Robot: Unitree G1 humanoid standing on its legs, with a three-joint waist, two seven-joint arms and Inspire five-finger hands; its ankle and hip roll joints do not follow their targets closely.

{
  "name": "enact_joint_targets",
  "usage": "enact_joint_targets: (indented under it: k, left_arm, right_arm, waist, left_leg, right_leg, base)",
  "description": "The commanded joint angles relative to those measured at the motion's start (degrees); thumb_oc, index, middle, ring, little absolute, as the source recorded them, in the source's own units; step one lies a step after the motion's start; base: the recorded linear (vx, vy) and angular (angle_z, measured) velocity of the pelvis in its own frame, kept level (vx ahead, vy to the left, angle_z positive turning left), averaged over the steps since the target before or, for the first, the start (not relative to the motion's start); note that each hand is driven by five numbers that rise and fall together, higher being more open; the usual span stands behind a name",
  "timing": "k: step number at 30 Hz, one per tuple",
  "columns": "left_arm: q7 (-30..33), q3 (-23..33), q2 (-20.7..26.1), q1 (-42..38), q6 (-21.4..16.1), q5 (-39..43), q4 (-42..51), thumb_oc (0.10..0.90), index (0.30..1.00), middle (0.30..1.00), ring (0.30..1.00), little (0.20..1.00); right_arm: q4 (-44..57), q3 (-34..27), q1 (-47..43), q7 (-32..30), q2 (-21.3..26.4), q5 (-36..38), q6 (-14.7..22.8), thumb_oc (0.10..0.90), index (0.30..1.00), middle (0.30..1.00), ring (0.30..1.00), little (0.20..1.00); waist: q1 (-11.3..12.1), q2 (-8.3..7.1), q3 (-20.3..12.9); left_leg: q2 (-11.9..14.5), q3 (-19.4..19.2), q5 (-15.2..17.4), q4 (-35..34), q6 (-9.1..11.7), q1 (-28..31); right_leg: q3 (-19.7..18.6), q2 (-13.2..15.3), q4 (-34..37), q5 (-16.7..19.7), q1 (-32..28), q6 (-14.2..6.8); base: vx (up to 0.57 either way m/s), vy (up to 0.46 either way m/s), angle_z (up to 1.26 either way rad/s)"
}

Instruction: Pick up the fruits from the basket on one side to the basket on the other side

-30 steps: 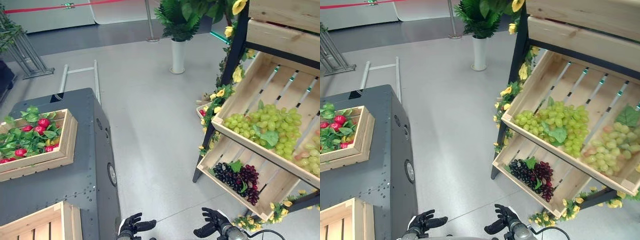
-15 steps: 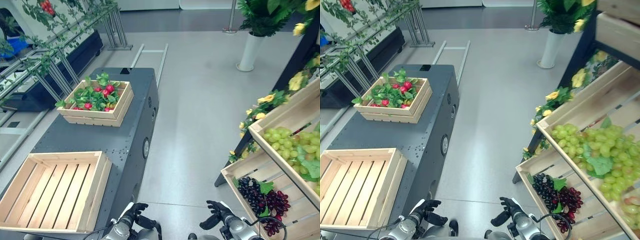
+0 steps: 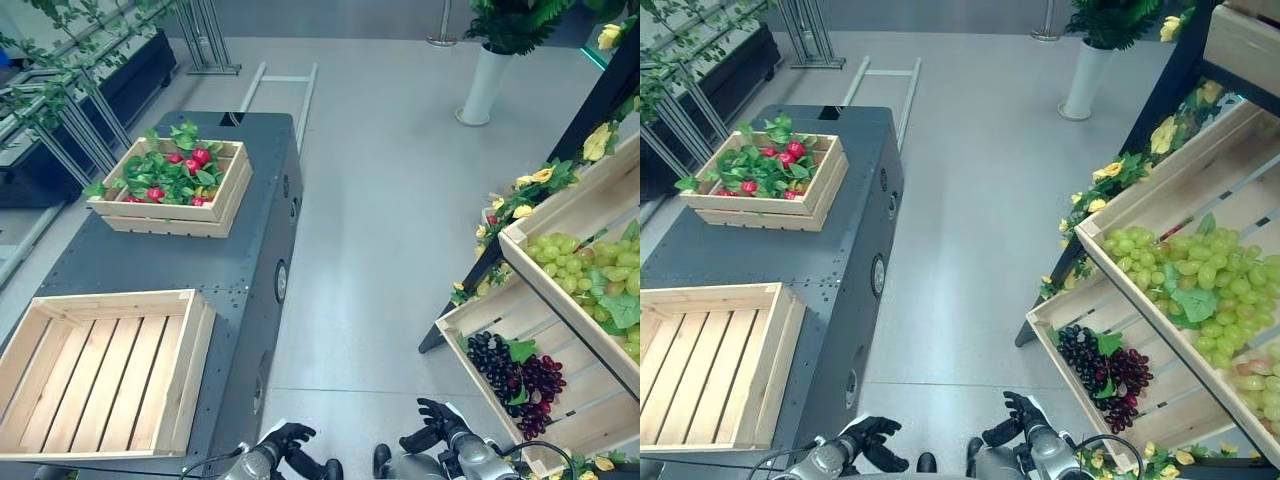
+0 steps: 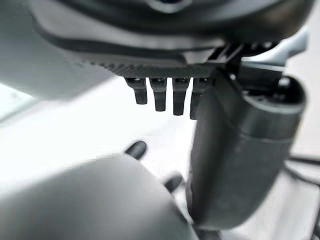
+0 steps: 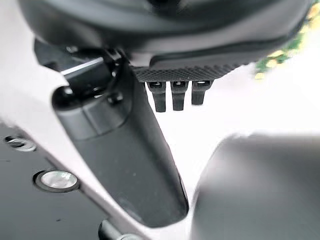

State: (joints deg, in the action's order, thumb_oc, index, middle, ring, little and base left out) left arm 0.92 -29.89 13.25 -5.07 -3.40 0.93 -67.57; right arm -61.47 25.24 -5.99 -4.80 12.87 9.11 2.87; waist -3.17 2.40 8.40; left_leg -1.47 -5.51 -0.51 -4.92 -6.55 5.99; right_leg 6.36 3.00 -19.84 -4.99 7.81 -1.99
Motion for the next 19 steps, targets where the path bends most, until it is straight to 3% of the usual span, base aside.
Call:
enact_joint_targets:
  k: [1, 4, 7, 9, 10, 19]
  left_arm:
    - [2.04, 2.14, -0.20, -0.93, -2.69, 2.96, -2.14, 0.800, 0.900, 0.900, 0.900, 0.900]
    - [3.97, 3.31, -0.41, -1.90, -1.30, 5.16, -1.88, 0.800, 0.900, 0.900, 0.900, 0.900]
    - [2.06, 4.58, -0.57, -2.16, -4.01, 4.61, -1.62, 0.800, 0.900, 0.900, 0.900, 0.900]
    - [1.50, 4.10, -0.77, -2.02, -5.68, 0.59, -1.12, 0.800, 0.900, 0.900, 0.900, 0.900]
    - [4.26, 2.76, -1.20, -1.73, -6.37, 2.69, -0.82, 0.800, 0.900, 0.900, 0.900, 0.900]
    - [6.60, 5.79, -1.81, 0.32, -7.01, 5.30, -1.20, 0.800, 0.900, 0.900, 0.900, 0.900]
  right_arm:
    - [-2.81, -0.23, -2.12, 4.38, -1.30, -0.85, 3.44, 0.800, 0.900, 0.900, 0.900, 0.900]
    - [-4.28, 1.51, -3.45, 6.89, -1.04, -2.09, 1.73, 0.800, 0.900, 0.900, 0.900, 0.900]
    - [-4.90, 1.11, -3.47, 8.28, -0.48, 0.85, 1.28, 0.800, 0.900, 0.900, 0.900, 0.900]
    - [-4.58, 0.76, -3.15, 8.52, -0.18, 3.15, 0.07, 0.800, 0.900, 0.900, 0.900, 0.900]
    - [-4.65, -0.18, -2.71, 8.73, -0.23, 4.44, -1.38, 0.800, 0.900, 0.900, 0.900, 0.900]
    - [-6.19, -1.47, -0.16, 9.10, -1.51, 4.10, -0.44, 0.800, 0.900, 0.900, 0.900, 0.900]
  waist:
    - [2.49, -2.49, -1.83]
    - [3.70, -3.54, -2.81]
    - [4.04, -4.21, -2.75]
    - [4.10, -4.34, -2.78]
    - [4.04, -4.21, -2.91]
    - [4.07, -4.07, -4.03]
  left_leg:
    - [-0.91, 4.36, 4.19, -0.08, 2.49, 0.21]
    - [-0.56, 3.13, 3.47, -0.02, 3.49, -1.03]
    - [-0.47, 3.88, 3.75, 2.01, 3.65, -1.23]
    - [-0.43, 4.23, 3.78, 2.38, 3.73, -1.18]
    - [-0.47, 4.72, 3.59, 2.31, 3.85, -1.21]
    - [-0.34, 5.50, 3.22, 1.01, 4.33, 1.07]
  right_leg:
    - [-1.13, 0.43, 18.20, 3.68, -9.40, -1.53]
    - [-2.76, -1.23, 23.73, 5.70, -10.86, -0.87]
    - [-2.50, -1.97, 22.18, 4.72, -11.73, 0.07]
    - [-2.40, -2.15, 22.38, 4.58, -12.07, 0.46]
    - [-2.32, -2.38, 22.60, 4.33, -12.47, 0.76]
    - [-1.12, -2.66, 24.34, 3.91, -15.47, 1.25]
  base:
    - [0.01, -0.244, -0.07]
    - [-0.05, -0.228, -0.23]
    - [0.02, -0.173, 0.08]
    - [0.03, -0.129, 0.24]
    - [0.01, -0.097, 0.22]
    - [0.05, -0.046, 0.07]
